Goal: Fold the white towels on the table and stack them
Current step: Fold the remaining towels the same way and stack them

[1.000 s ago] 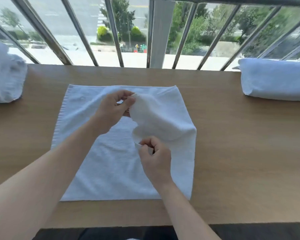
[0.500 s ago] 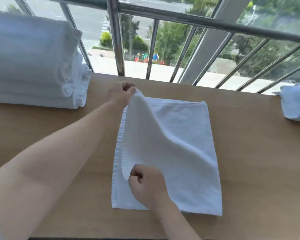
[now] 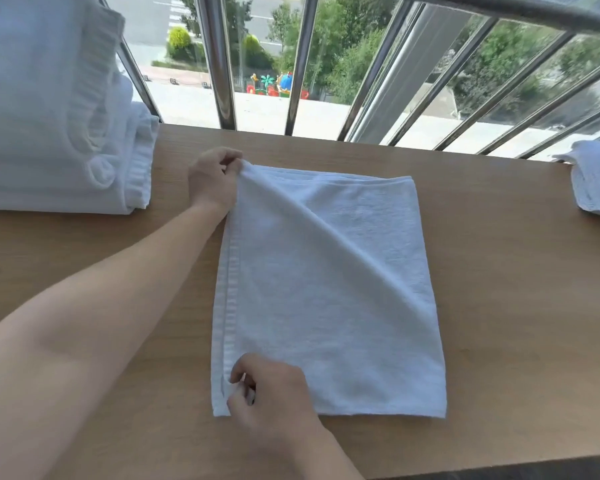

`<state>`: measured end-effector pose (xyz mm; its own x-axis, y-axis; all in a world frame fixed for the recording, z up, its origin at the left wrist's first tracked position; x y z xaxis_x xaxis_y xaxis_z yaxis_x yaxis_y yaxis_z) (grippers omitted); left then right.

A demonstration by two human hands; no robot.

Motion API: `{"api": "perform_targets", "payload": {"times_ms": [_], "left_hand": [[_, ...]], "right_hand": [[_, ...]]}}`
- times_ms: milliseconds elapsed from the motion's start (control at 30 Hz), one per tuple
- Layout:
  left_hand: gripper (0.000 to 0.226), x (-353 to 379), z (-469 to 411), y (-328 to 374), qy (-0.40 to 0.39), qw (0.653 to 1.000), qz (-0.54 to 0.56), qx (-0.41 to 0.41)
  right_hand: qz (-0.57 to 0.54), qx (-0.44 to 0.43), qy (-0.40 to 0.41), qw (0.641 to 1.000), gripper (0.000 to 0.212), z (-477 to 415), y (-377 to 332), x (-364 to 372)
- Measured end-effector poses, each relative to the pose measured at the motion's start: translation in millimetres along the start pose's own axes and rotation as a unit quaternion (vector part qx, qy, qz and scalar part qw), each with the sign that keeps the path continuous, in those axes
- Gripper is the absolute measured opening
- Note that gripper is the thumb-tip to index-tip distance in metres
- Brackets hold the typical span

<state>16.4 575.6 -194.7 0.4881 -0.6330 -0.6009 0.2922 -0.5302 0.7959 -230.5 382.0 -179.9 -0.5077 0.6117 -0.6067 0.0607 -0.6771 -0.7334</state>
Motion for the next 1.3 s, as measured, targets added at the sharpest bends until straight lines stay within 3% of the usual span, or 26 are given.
{"api": "perform_targets", "payload": {"times_ms": [233, 367, 467, 567, 633, 667, 733, 900, 967, 1033, 1100, 1200, 1300], "left_hand": [[0.019, 1, -1, -4, -0.011, 0.999, -0.022, 0.021], [0.044, -5, 5, -2, -0.013, 0.999, 0.021, -0.041], [0.060, -22, 34, -9, -0.007, 0.996, 0.041, -0.083], [0.052, -45, 99, -6, 0.007, 1.000, 0.001, 0.017], [0.044, -44, 157, -3, -0.055, 0.994, -0.018, 0.094], [0.048, -39, 185, -5, -0.107, 0.987, -0.048, 0.113], [0.063, -30, 223, -14, -0.187, 0.966, -0.120, 0.132], [0.065, -17, 197, -1, -0.216, 0.923, -0.217, 0.231], [0.059, -6, 178, 8, -0.206, 0.906, -0.295, 0.223], [0.067, 0, 175, 21, -0.167, 0.889, -0.365, 0.221], [0.084, 1, 188, 41, -0.129, 0.900, -0.347, 0.231], [0.059, 17, 226, 37, -0.192, 0.931, -0.230, 0.206], [0.064, 23, 242, 17, -0.255, 0.894, -0.282, 0.237]], "right_hand": [[0.049, 0.001, -0.056, 0.997, 0.015, -9, 3, 7], [0.044, 0.010, -0.085, 0.995, 0.014, -10, 1, 6], [-0.007, 0.062, -0.086, 0.994, 0.037, -9, 5, 1], [-0.005, 0.048, 0.078, 0.996, 0.020, -20, 19, -37], [0.106, -0.005, 0.206, 0.973, 0.019, -28, 31, -72], [0.160, -0.023, 0.227, 0.960, 0.024, -32, 40, -82], [0.220, -0.047, 0.207, 0.952, 0.035, -37, 55, -91], [0.260, -0.026, 0.194, 0.946, 0.047, -35, 63, -94], [0.229, -0.001, 0.202, 0.952, 0.044, -35, 56, -93], [0.141, 0.036, 0.205, 0.968, 0.042, -34, 51, -94], [0.086, 0.045, 0.227, 0.969, 0.041, -29, 51, -101], [0.101, 0.010, 0.295, 0.950, 0.038, -20, 57, -128], [0.163, 0.058, 0.317, 0.933, 0.038, -27, 90, -154]]}}
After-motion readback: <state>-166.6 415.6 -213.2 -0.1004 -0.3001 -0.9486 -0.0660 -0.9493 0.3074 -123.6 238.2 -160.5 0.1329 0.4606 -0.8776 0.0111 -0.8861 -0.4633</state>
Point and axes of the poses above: each hand's wrist, its own z-axis away from the middle knuckle, its own x-axis out of the palm, y = z × x, the point moved 6 cm from there along -z, towards the middle knuckle, and after that the axes turned 8 degrees about y, right-handed, at the moved point
